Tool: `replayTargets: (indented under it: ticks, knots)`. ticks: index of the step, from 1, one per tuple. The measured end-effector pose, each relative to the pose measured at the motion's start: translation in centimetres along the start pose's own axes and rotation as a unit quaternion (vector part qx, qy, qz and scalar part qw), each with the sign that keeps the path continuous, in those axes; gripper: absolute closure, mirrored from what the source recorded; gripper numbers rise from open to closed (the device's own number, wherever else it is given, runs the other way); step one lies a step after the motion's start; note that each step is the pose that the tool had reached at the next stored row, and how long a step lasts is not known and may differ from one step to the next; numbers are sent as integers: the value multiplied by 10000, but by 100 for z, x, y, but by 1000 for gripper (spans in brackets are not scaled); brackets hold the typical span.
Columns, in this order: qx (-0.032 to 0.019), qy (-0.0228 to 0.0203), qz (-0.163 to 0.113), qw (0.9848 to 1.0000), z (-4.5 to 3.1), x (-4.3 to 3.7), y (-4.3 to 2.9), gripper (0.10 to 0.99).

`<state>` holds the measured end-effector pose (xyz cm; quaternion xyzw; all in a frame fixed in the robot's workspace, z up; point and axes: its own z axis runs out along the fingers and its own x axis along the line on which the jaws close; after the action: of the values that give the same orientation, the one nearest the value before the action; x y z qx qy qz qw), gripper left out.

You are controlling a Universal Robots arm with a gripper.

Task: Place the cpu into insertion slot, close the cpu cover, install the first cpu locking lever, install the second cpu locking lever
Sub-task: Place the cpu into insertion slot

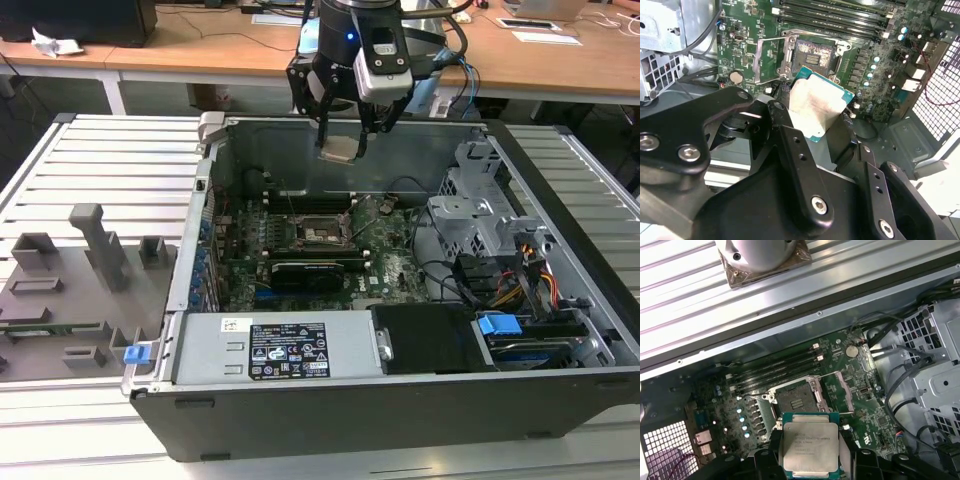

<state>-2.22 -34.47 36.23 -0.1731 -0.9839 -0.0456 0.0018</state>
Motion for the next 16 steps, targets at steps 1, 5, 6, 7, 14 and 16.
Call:
replayTargets:
  ticks: [1,5,6,7,14,16]
  knots:
    - [0,-1,15,10000,0,0,0,553]
    - [-2,-8,92,10000,0,0,0,553]
    - [-3,-11,120,9999,0,0,0,553]
    - [-3,-12,137,9999,0,0,0,553]
    - [-5,-23,253,9997,0,0,0,553]
    - [-6,-26,297,9996,0,0,0,553]
